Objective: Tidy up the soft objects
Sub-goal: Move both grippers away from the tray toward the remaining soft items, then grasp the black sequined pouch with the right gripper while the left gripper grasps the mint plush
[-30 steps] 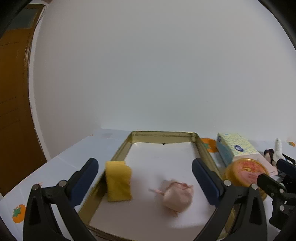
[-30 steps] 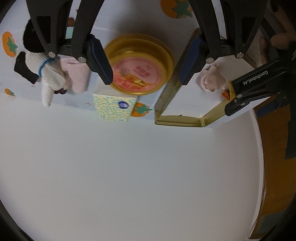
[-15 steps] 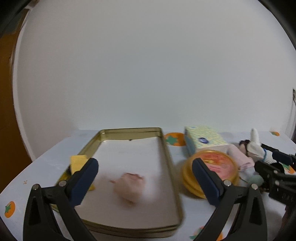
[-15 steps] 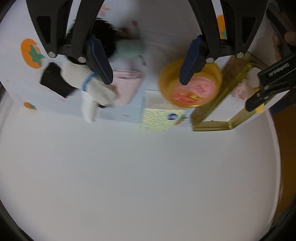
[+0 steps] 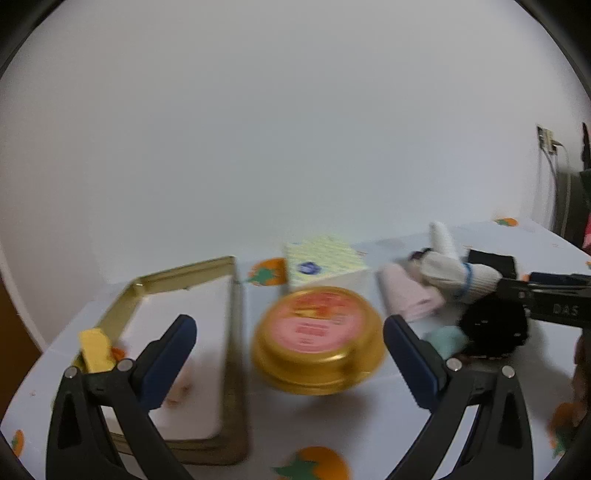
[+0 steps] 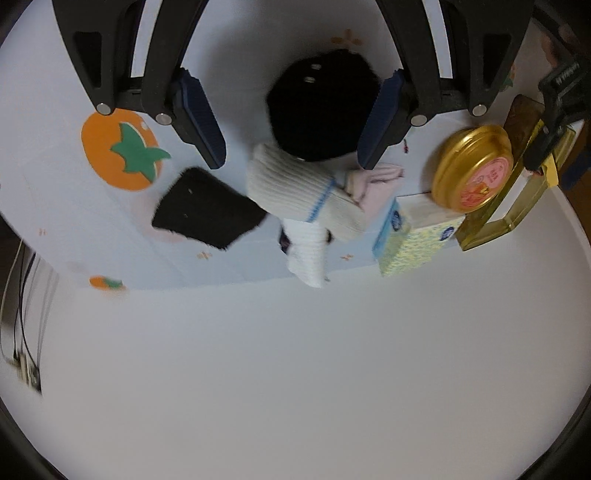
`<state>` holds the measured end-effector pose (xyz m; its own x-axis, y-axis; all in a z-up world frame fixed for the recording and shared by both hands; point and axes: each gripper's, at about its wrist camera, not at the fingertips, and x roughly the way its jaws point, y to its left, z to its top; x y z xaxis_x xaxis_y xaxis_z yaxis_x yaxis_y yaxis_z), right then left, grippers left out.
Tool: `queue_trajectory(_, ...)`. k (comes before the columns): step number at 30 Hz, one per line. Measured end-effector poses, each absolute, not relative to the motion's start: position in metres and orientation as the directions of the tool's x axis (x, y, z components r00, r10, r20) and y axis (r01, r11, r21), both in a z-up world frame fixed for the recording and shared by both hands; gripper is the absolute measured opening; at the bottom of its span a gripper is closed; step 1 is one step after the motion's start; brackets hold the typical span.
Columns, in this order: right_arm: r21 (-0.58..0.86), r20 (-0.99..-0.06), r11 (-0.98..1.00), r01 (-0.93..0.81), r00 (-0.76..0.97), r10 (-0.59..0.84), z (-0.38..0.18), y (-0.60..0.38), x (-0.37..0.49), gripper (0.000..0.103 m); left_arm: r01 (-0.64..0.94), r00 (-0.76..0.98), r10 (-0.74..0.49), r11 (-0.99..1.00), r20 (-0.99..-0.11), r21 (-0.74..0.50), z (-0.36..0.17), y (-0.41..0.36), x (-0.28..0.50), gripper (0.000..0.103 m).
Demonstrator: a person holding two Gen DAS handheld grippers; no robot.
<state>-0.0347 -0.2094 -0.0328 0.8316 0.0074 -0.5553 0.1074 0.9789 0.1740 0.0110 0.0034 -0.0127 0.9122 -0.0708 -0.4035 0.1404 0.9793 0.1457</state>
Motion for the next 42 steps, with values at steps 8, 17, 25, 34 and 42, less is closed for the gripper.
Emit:
queue_trajectory(8, 0.244, -0.640, 0.969, 0.025, 0.755, 0.142, -0.047, -0.214, -0.025, 0.059, 0.246, 0.879, -0.139, 0.952, -0.456, 0.183, -0.020, -0.035, 0.012, 0.102)
queue_trajectory(17, 0.235, -0.672, 0.968, -0.088, 0.705, 0.227, -0.052, -0.192, -0.026, 0.042, 0.289, 0.869, -0.135, 0.919, -0.477, 0.267, -0.025, -0.055, 0.012, 0.102)
queue_trajectory(25, 0.253, -0.543, 0.963, -0.093, 0.810, 0.221, -0.025, -0.202, -0.049, 0.035, 0.371, 0.848, -0.203, 0.887, -0.489, 0.276, -0.025, -0.075, 0.007, 0.100)
queue_trajectory(34, 0.270, -0.395, 0.962, 0.025, 0.914, 0.087, 0.000, -0.234, -0.072, 0.035, 0.457, 0.713, -0.233, 0.869, -0.661, 0.187, -0.042, -0.120, 0.043, 0.069)
queue_trajectory(42, 0.295, -0.375, 0.956, 0.011, 0.921, 0.106, 0.006, -0.240, -0.075, 0.035, 0.431, 0.611, -0.195, 0.895, -0.767, 0.115, -0.058, -0.127, 0.070, 0.056)
